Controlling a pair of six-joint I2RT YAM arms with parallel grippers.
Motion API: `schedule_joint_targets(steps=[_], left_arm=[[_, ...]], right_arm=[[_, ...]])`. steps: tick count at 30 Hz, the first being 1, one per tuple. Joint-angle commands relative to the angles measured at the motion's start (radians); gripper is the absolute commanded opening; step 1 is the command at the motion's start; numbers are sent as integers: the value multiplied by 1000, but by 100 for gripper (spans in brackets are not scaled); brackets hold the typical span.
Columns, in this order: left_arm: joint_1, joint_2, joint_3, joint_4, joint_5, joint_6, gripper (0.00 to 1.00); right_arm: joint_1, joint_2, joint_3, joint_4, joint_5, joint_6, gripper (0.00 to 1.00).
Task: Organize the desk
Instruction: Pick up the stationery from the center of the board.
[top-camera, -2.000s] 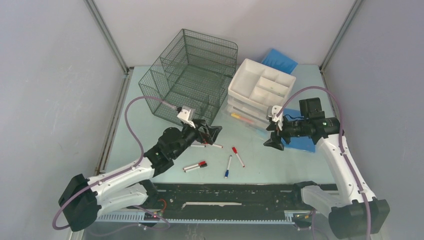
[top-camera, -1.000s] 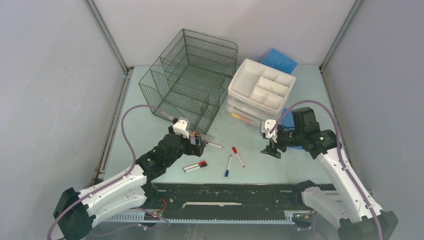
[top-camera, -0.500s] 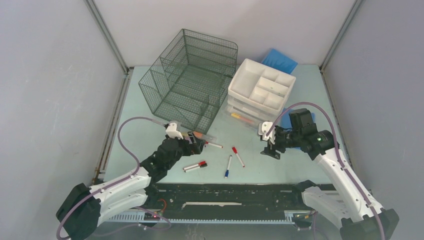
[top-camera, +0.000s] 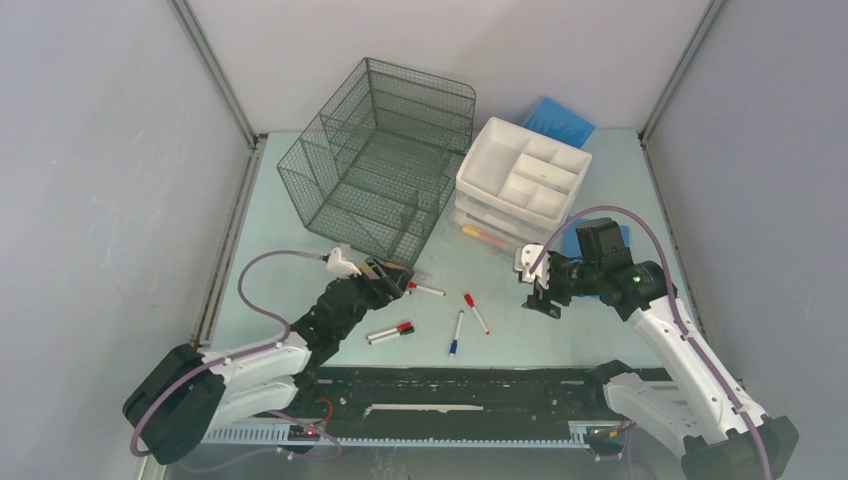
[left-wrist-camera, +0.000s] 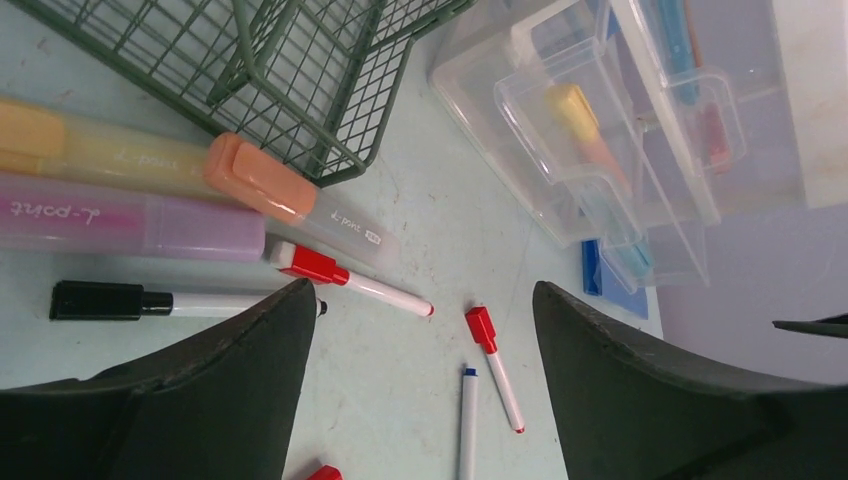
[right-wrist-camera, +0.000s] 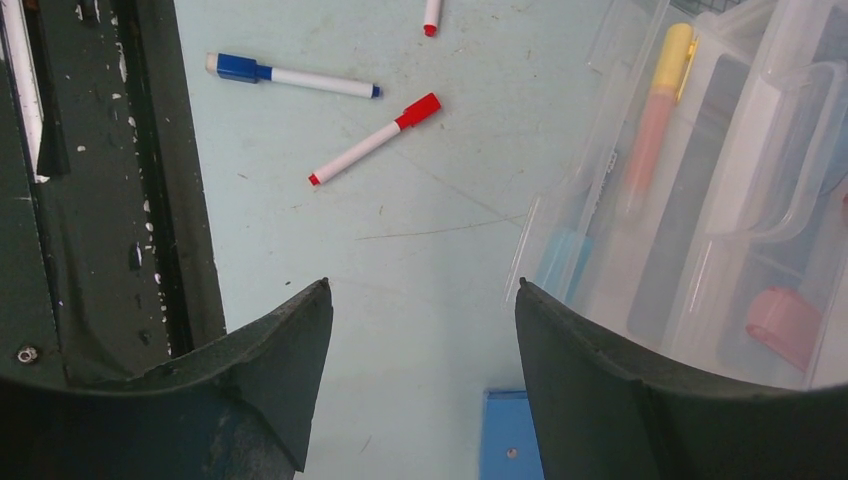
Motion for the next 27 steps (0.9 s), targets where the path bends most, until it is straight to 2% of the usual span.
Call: schedule_joint_targets(steps=[1,6,8,20,27], left_arm=[[8,65,28,88,-26,-101,83],[10,135,38,123,-34,-132,72],[10,165,45,131,-45,-139,62],[14,284,83,129,-75,-168,57],[14,323,124,35,-92,-200,57]], right_arm=[[7,-1,-4,32,12,3,75],[9,7,-3,33,15,4,75],[10,7,-3,31,15,3,75],[11,6,-4,32,21,3,75],[11,7,-4,31,22,3,75]])
